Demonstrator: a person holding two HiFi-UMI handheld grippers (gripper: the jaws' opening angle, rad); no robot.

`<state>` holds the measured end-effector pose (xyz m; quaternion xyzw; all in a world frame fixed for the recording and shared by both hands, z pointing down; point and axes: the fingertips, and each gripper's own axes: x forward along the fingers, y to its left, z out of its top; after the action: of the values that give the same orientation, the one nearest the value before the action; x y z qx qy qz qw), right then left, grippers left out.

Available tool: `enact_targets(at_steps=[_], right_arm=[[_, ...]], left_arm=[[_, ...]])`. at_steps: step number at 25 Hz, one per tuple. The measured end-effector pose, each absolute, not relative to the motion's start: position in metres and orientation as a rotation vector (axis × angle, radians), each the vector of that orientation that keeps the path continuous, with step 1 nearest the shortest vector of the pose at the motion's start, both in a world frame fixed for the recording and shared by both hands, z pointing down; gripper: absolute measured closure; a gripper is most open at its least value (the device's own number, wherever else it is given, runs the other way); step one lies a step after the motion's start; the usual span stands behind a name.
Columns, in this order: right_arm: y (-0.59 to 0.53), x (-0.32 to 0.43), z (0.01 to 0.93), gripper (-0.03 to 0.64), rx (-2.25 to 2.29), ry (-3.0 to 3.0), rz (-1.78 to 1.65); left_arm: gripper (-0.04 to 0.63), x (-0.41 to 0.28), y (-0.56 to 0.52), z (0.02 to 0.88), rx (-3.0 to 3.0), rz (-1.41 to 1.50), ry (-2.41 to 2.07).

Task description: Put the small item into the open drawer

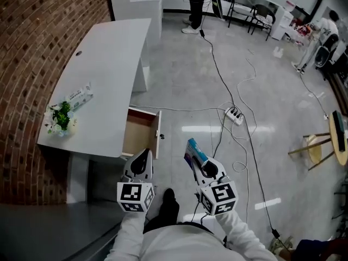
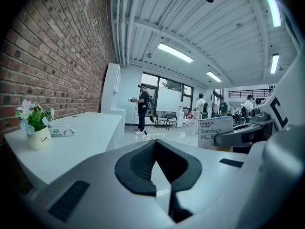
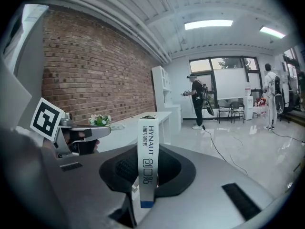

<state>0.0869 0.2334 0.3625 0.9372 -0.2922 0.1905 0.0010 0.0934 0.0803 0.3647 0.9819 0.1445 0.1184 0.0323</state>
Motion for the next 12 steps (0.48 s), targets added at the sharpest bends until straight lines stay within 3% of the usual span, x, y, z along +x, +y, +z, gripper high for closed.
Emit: enact_targets(at_steps=[12], right_arm=[[0.182,0.143,0.380,0.532,2.847,-1.009,0.667]], left_arm=[[0.580,0.133,0.032,0.381,2.995,0.405,0.338]])
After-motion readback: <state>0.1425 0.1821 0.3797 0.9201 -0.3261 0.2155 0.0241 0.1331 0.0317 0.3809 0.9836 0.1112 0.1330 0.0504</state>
